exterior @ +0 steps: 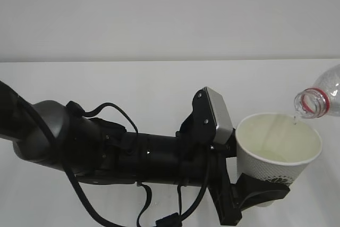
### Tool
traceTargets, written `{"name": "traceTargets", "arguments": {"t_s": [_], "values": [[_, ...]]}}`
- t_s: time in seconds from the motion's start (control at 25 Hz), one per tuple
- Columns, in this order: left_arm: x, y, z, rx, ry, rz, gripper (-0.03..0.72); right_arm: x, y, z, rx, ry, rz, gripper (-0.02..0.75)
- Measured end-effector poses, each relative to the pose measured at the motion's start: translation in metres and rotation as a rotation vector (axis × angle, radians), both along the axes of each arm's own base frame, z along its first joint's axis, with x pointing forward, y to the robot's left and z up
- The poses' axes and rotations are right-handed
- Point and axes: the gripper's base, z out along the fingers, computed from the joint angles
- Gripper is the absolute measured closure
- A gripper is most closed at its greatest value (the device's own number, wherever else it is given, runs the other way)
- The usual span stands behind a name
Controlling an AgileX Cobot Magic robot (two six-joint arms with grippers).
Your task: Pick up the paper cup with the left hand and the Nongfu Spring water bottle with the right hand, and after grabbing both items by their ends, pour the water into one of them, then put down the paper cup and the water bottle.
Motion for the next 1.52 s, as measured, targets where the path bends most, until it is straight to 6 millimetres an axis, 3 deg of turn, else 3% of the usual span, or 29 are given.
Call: {"name": "traceTargets", "arguments": {"t_s": [1.52], "values": [[0.0001,0.0000,-0.0001,0.002,0.000,0.001,0.154,-0.0001,-0.0001,0.0006,-0.002,-0.005,0.000,0.360]]}}
